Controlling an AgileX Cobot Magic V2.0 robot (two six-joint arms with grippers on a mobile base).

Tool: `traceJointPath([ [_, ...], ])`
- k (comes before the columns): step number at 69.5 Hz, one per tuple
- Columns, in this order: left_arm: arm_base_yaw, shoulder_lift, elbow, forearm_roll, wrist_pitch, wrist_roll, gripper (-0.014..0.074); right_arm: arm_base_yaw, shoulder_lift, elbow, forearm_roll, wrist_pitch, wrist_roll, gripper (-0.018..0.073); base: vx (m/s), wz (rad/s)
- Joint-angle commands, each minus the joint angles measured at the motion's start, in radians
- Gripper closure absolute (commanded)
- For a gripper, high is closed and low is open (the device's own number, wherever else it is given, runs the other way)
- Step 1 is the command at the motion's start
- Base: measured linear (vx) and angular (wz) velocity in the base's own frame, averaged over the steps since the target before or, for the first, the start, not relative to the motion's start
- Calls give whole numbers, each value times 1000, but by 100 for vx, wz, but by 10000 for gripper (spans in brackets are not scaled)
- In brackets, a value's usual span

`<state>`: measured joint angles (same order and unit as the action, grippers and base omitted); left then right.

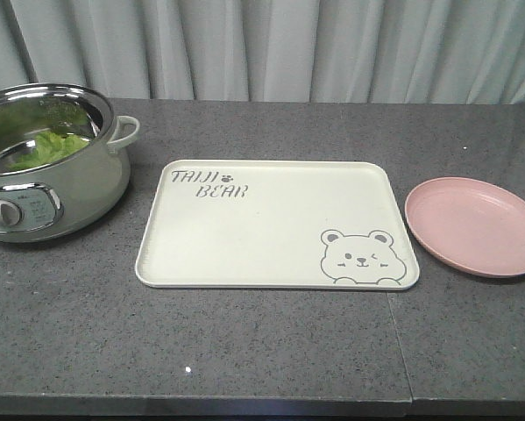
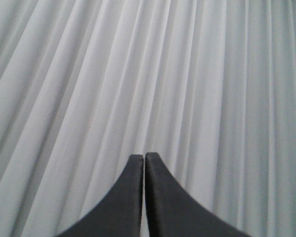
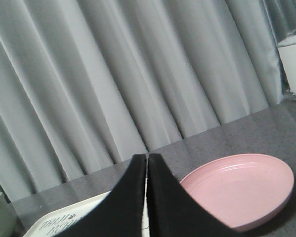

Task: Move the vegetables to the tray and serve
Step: 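Lower the open left gripper into the pot over the lettuce leaf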

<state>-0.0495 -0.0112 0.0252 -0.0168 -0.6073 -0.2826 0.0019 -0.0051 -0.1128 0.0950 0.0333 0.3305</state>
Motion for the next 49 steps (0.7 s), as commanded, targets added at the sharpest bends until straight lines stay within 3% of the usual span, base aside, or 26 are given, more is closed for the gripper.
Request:
traceJointPath([
  [1,0,-4,17,-8,-46,-84,602,-3,65,-144,-15,69,-29,557,0,0],
  [12,0,-4,17,-8,-28,-134,598,-3,190,-317,0,124,-127,454,0,0],
  [26,0,-4,17,-8,-10,-172,505,-3,287,-357,0,78,-121,57,0,0],
  [34,0,-4,17,-8,53,-354,386,-3,294,-357,-3,66,-118,-106,0,0],
  [44,0,-4,17,-7,66,-659,216,-3,294,-357,-12,64,-123,-109,0,0],
  [49,0,-4,-2,17,77,-758,163,-3,301,-360,-10,66,-123,-94,0,0],
])
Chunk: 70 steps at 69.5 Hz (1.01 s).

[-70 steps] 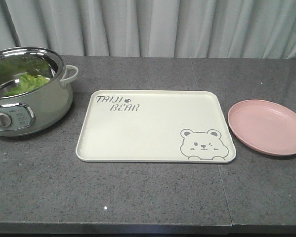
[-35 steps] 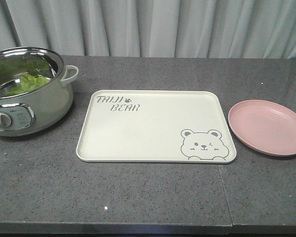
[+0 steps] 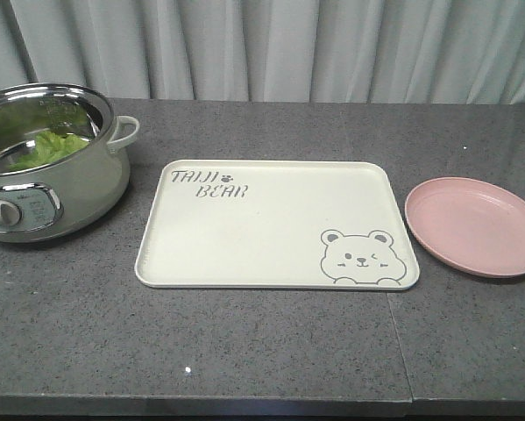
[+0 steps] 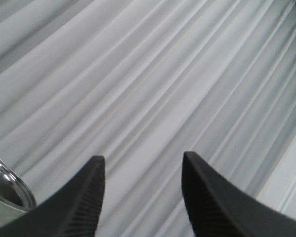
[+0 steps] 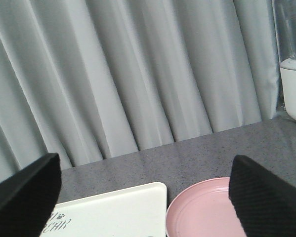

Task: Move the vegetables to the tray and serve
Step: 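Lower the open left gripper into the pot over the lettuce leaf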

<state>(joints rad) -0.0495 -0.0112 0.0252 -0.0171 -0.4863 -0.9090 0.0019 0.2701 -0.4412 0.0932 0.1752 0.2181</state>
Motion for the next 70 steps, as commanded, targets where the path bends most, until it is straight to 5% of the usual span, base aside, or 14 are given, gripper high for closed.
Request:
traceJointPath([
  [1,0,-4,-13,36,-41,-142,155,-3,31,-34,-9,-77,-11,-91,0,0],
  [9,0,-4,-138,210,71,-154,142,-3,90,-89,-9,-42,-38,-80,0,0],
  [27,-1,156,-555,544,594,-150,143,-3,336,-320,-1,140,-178,-62,0,0],
  [33,-12,261,-681,551,732,-131,143,-3,407,-379,-1,205,-201,-57,0,0],
  [40,-28,380,-774,528,848,31,144,-3,471,-413,10,232,-218,-45,0,0],
  [53,-27,502,-793,515,884,337,145,-3,507,-413,21,232,-218,-28,0,0],
  [70,-27,526,-799,490,838,335,145,-3,507,-413,21,229,-218,-28,0,0],
])
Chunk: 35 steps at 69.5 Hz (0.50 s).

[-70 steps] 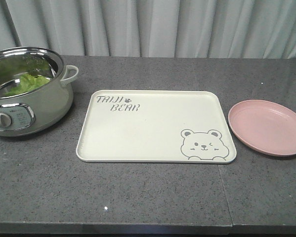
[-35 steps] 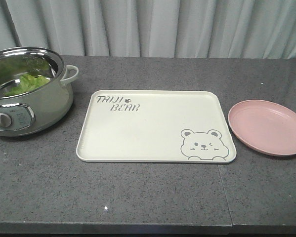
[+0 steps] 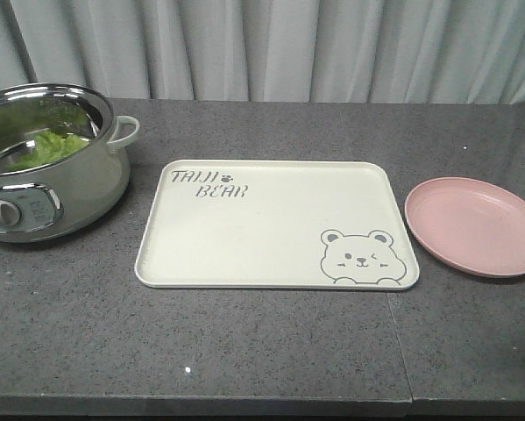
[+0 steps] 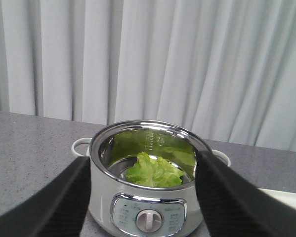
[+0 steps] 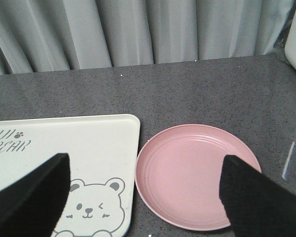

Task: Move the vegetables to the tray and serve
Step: 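Lower the open left gripper into the pot over the lettuce leaf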

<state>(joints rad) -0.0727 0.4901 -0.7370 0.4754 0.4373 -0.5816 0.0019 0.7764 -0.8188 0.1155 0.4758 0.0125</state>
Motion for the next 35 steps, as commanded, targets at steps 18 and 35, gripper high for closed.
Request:
traceJointPath([
  [18,-4,287,-378,-165,199,252,145,-3,1,-35,3,-100,-13,-28,0,0],
  [35,-4,667,-804,-221,493,439,145,-3,1,-35,3,-100,-13,-28,0,0],
])
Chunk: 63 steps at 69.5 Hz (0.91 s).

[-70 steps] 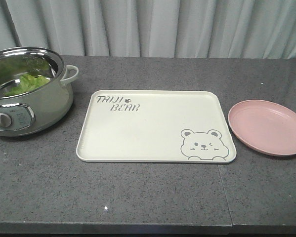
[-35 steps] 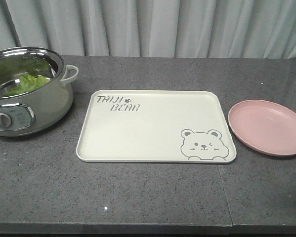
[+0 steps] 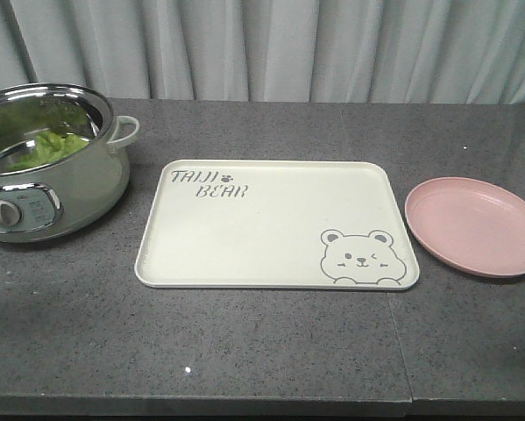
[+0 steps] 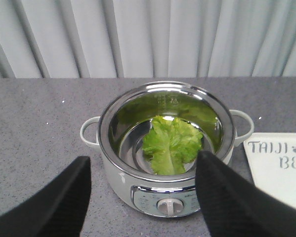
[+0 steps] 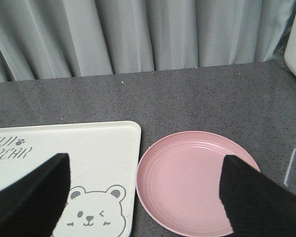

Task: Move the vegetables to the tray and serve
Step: 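Lower the open left gripper into the pot over the lettuce leaf, then grasp the lettuce leaf stem with the left gripper and lift it out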

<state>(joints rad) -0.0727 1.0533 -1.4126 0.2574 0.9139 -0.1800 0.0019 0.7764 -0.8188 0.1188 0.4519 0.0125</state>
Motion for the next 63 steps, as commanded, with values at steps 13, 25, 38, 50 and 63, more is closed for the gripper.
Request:
traceJointPath([
  [13,-3,368,-436,-4,205,63,145,-3,1,-35,0,-64,-13,-28,0,0],
  [25,8,599,-671,-18,332,63,145,-3,1,-35,0,-35,-13,-28,0,0],
  [38,76,752,-733,-123,330,65,145,-3,1,-34,0,-11,-18,-28,0,0],
  [50,110,826,-733,-182,334,63,145,-3,1,-32,0,-5,-13,-28,0,0],
  [63,116,895,-733,-281,329,142,145,-3,1,-32,0,-3,-13,-28,0,0],
])
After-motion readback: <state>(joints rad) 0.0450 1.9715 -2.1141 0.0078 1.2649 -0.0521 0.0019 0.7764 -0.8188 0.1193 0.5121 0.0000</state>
